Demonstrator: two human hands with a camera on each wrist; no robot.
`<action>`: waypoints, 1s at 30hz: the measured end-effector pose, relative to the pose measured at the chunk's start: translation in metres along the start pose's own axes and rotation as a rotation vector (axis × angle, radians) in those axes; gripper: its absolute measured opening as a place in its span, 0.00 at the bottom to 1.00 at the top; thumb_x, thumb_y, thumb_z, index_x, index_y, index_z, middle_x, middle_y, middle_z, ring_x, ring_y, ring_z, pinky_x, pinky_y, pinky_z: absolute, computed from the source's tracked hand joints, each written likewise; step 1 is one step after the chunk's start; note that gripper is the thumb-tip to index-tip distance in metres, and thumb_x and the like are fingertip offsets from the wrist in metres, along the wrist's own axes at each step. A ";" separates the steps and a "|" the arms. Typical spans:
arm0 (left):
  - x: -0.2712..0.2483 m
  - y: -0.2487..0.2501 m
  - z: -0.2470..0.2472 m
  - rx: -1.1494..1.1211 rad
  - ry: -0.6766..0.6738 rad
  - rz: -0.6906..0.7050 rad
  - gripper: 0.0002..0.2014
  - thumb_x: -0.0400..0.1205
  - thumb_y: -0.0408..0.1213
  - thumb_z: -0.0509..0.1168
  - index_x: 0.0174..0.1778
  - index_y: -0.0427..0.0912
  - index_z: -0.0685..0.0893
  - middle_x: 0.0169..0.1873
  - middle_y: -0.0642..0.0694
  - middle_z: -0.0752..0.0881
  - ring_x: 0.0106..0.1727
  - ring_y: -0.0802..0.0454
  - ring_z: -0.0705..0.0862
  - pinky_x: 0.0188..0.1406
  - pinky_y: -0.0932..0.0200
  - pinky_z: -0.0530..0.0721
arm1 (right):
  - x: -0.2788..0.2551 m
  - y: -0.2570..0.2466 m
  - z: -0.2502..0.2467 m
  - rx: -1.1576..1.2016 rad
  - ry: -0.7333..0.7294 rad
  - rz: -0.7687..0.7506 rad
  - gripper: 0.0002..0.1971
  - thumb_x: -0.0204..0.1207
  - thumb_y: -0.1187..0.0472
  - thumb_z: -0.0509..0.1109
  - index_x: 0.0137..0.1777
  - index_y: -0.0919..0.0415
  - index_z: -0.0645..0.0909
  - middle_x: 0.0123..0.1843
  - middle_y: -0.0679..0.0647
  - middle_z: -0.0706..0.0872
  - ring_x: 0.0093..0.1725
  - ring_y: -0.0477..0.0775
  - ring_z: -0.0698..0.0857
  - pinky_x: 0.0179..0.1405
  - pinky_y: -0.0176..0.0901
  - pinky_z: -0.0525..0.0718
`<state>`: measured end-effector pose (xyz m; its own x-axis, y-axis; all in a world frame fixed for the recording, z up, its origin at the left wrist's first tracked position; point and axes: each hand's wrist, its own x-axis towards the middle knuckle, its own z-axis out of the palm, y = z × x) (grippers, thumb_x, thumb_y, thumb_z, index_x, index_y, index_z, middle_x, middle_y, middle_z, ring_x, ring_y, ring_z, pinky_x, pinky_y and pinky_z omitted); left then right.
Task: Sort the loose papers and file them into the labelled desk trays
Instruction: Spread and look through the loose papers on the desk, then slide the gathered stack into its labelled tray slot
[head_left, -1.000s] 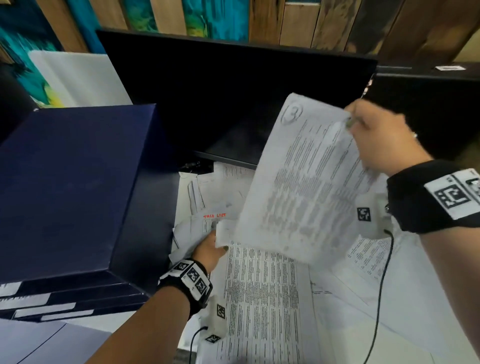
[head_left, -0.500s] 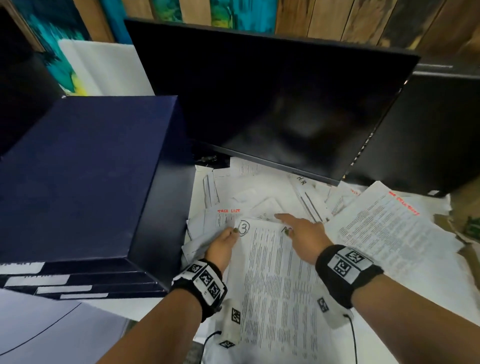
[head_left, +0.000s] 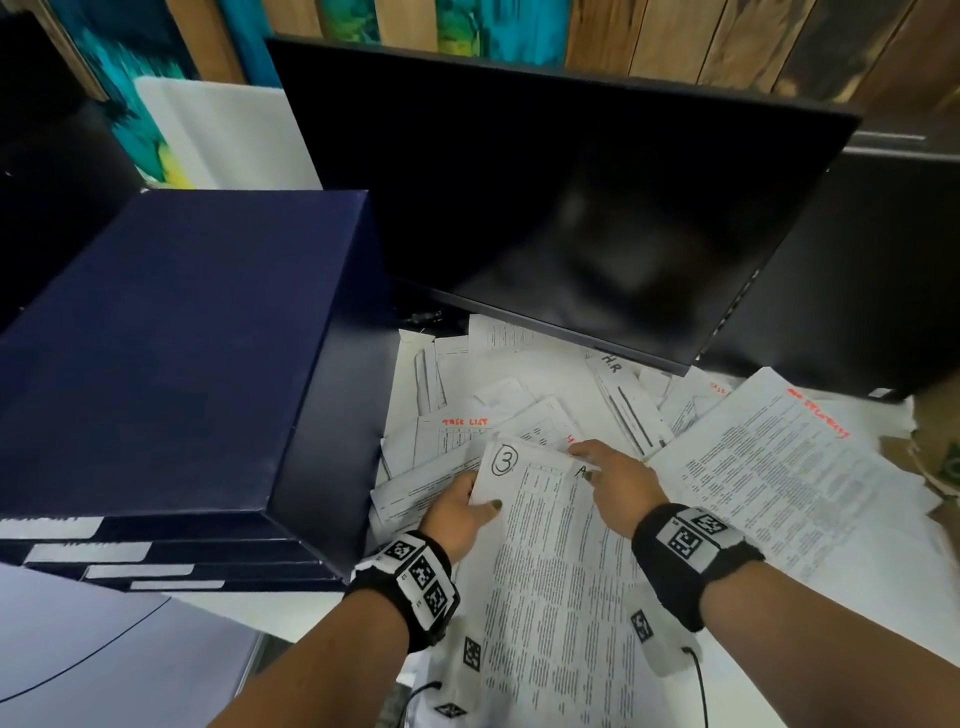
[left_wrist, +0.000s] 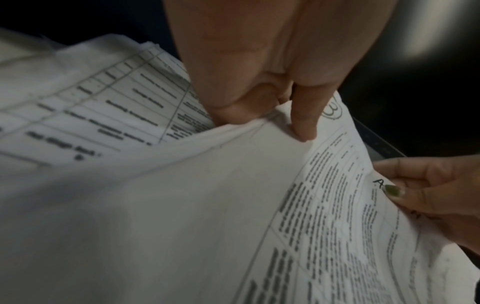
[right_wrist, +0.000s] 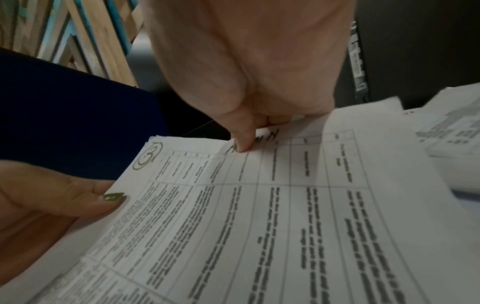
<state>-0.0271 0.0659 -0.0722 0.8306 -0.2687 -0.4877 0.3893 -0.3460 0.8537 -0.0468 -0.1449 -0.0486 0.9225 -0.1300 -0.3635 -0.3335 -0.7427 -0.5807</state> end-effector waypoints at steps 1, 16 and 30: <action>-0.001 0.000 0.001 0.018 0.007 0.001 0.19 0.81 0.30 0.65 0.68 0.44 0.77 0.59 0.48 0.86 0.62 0.49 0.83 0.67 0.46 0.79 | 0.000 0.003 0.000 0.046 -0.002 -0.002 0.29 0.77 0.77 0.55 0.71 0.47 0.73 0.67 0.47 0.82 0.62 0.51 0.83 0.70 0.53 0.73; -0.021 0.008 0.003 -0.030 0.212 0.106 0.13 0.84 0.31 0.60 0.59 0.54 0.76 0.50 0.57 0.85 0.54 0.57 0.83 0.55 0.60 0.78 | -0.010 0.003 -0.030 -0.245 0.170 0.052 0.11 0.75 0.44 0.66 0.55 0.44 0.78 0.57 0.48 0.75 0.58 0.52 0.74 0.58 0.49 0.74; -0.058 0.028 -0.009 -0.134 0.171 0.217 0.11 0.85 0.33 0.58 0.57 0.56 0.78 0.54 0.57 0.86 0.61 0.54 0.83 0.63 0.55 0.81 | -0.036 0.007 -0.042 1.140 -0.008 0.132 0.24 0.68 0.59 0.75 0.63 0.66 0.79 0.59 0.67 0.86 0.60 0.66 0.86 0.68 0.65 0.76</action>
<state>-0.0611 0.0796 -0.0188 0.9508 -0.1640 -0.2629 0.2348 -0.1721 0.9567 -0.0745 -0.1731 -0.0089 0.8673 -0.1554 -0.4729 -0.4136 0.3037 -0.8583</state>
